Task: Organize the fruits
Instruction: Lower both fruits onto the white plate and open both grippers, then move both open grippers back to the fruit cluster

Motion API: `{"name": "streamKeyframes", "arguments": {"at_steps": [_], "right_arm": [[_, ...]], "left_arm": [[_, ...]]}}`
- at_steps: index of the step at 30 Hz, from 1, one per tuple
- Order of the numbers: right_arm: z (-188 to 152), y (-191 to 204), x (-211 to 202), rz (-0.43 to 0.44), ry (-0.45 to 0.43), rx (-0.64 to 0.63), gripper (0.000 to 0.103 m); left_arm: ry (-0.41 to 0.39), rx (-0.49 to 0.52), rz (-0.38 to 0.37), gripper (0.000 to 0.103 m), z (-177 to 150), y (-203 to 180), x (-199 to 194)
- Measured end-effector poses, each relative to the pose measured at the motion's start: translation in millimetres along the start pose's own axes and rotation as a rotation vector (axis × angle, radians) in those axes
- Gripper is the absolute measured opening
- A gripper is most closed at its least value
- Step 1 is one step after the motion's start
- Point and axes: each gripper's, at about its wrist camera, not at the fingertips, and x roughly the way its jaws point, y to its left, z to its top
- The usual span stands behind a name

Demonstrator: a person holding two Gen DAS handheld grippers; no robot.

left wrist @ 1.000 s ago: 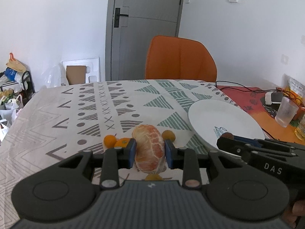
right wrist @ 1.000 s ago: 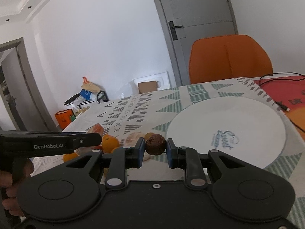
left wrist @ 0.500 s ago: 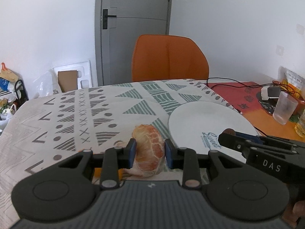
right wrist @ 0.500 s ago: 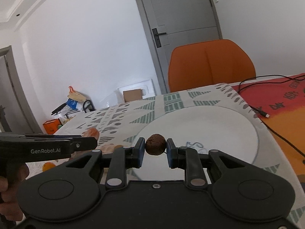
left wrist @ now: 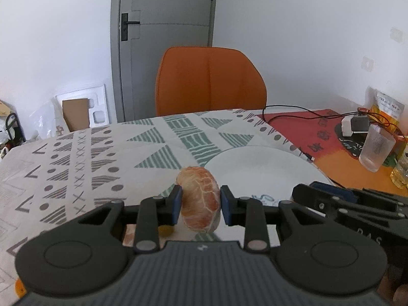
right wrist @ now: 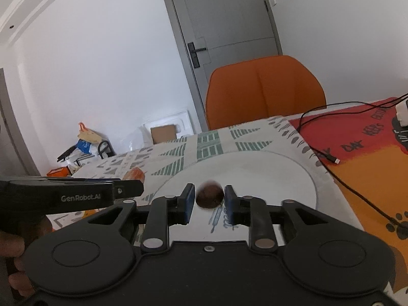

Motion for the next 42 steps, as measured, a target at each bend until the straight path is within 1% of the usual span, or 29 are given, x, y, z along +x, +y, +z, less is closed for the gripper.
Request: {"name": "streamKeyframes", "arguments": {"at_steps": [9, 14, 16, 18, 20, 23, 24, 25, 26, 27, 28, 29, 30, 31, 33, 35, 37, 40, 41, 42], "right_arm": [[-4.5, -16.8, -6.6, -0.018, 0.025, 0.046, 0.031], [-7.7, -16.3, -7.0, -0.018, 0.037, 0.046, 0.033], [-8.7, -15.8, -6.8, -0.019, 0.043, 0.046, 0.033], [-9.3, -15.2, -6.9, -0.023, 0.045, 0.045, 0.034], [-9.6, -14.8, -7.5, -0.025, 0.045, 0.046, 0.037], [-10.5, -13.3, -8.4, -0.029, 0.051, 0.046, 0.037], [-11.0, -12.6, -8.7, -0.033, 0.052, 0.047, 0.038], [-11.5, -11.7, -9.2, -0.035, 0.052, 0.048, 0.040], [-12.0, -11.1, -10.0, -0.037, 0.051, 0.046, 0.043], [-12.3, -9.8, -10.1, -0.038, 0.050, 0.045, 0.044], [-12.3, -8.7, -10.0, -0.038, 0.050, 0.043, 0.047], [-12.5, -6.9, -10.2, -0.038, 0.049, 0.041, 0.051], [-12.6, -4.1, -11.2, -0.036, 0.048, 0.038, 0.053], [-12.6, -1.9, -11.5, -0.033, 0.047, 0.035, 0.056], [-12.3, 2.7, -11.1, -0.024, 0.046, 0.028, 0.060], [-12.0, 7.5, -11.9, -0.015, 0.043, 0.027, 0.071], [-11.3, 12.1, -12.9, -0.005, 0.039, 0.026, 0.078], [-10.5, 20.0, -16.0, 0.009, 0.035, 0.026, 0.092], [-10.3, 22.9, -17.3, 0.014, 0.031, 0.025, 0.095], [-10.2, 25.4, -18.4, 0.019, 0.028, 0.023, 0.097]], "left_arm": [[0.002, 0.002, -0.016, 0.031, 3.9, -5.8, 7.5], [0.004, -0.006, -0.035, 0.031, 2.7, -8.2, 8.1], [0.008, -0.003, -0.042, 0.031, 2.1, -8.5, 7.4], [-0.004, -0.008, -0.048, 0.034, 2.1, -7.7, 3.3], [-0.015, -0.012, -0.060, 0.035, 3.1, -5.6, -0.3], [-0.021, -0.022, -0.048, 0.035, 5.4, 1.1, -6.4], [-0.024, -0.030, -0.045, 0.037, 5.8, 4.7, -8.8], [-0.027, -0.038, -0.041, 0.039, 5.6, 7.8, -11.2], [-0.029, -0.046, -0.035, 0.044, 5.2, 11.4, -13.4], [-0.031, -0.051, -0.026, 0.052, 4.7, 14.6, -15.5], [-0.033, -0.056, -0.014, 0.056, 3.7, 18.3, -17.9], [-0.036, -0.059, -0.005, 0.062, 2.9, 21.2, -20.0], [-0.039, -0.062, 0.006, 0.066, 1.6, 24.3, -22.6], [-0.041, -0.067, 0.016, 0.068, 0.3, 27.4, -24.8], [-0.044, -0.076, 0.033, 0.077, -1.8, 33.9, -29.6], [-0.052, -0.084, 0.051, 0.081, -4.1, 40.3, -35.5], [-0.063, -0.091, 0.069, 0.083, -6.8, 47.8, -42.8], [-0.081, -0.105, 0.074, 0.087, -11.2, 58.7, -54.8], [-0.083, -0.109, 0.075, 0.089, -12.6, 61.5, -58.3], [-0.087, -0.113, 0.079, 0.091, -14.1, 64.7, -62.4]]}}
